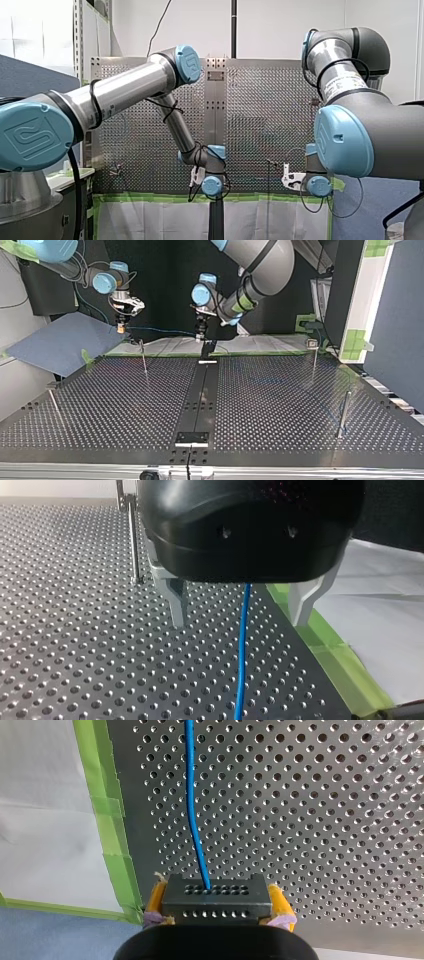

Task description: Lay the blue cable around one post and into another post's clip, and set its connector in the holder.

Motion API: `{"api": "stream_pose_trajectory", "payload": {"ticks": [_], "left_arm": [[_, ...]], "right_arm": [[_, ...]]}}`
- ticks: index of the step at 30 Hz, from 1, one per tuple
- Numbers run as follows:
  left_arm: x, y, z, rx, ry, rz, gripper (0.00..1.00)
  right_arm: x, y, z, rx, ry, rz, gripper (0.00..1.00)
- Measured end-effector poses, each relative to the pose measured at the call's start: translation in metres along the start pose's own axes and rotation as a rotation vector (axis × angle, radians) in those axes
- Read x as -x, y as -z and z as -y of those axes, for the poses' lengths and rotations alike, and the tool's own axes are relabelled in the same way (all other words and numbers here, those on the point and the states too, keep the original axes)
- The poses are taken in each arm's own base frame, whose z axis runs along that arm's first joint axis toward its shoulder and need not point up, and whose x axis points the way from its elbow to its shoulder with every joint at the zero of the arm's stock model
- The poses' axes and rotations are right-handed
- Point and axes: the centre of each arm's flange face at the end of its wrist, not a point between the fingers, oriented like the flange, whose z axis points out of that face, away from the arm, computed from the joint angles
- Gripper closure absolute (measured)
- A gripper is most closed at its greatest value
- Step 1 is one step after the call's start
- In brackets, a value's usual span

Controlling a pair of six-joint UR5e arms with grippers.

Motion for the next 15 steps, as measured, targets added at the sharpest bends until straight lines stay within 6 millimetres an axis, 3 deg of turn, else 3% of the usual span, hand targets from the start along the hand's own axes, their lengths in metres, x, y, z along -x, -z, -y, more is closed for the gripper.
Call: {"api": "stream_pose_trajectory", "payload": {"ticks": [12,14,15], "left_arm": [[0.0001,-0.0021,-0.0004,-0.02,0.002,0.001,0.01],[0.0004,-0.0019,0.0002,-0.023,0.001,0.002,0.13],[0.0005,-0.0018,0.0004,-0.024,0.001,0.002,0.13]], "right_arm": [[-0.0001,-0.0001,0.0,0.0,0.0,0.0,1.0],[-0.0001,0.0,0.0,0.0,0.0,0.0,1.0],[0.0,0.0,-0.0001,0.0,0.0,0.0,1.0]]}}
